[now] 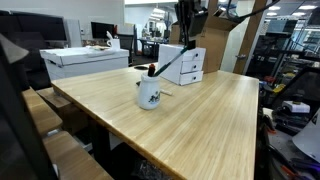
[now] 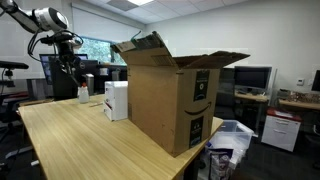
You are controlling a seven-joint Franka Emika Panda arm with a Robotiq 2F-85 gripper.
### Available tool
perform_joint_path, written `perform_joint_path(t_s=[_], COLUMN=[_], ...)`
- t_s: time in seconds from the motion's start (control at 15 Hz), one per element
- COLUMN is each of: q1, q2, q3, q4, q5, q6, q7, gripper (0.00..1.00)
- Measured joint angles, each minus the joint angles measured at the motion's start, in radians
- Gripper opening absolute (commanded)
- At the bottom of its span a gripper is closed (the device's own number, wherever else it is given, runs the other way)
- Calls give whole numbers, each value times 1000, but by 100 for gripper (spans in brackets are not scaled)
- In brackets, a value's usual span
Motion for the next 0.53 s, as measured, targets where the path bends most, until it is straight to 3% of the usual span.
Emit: perform_joint_path(t_s=[0.53], q1=[3], q2=[62], q3=[7], q4=[60], q5=[-5], q6=[3], q7=[-59], gripper=[6])
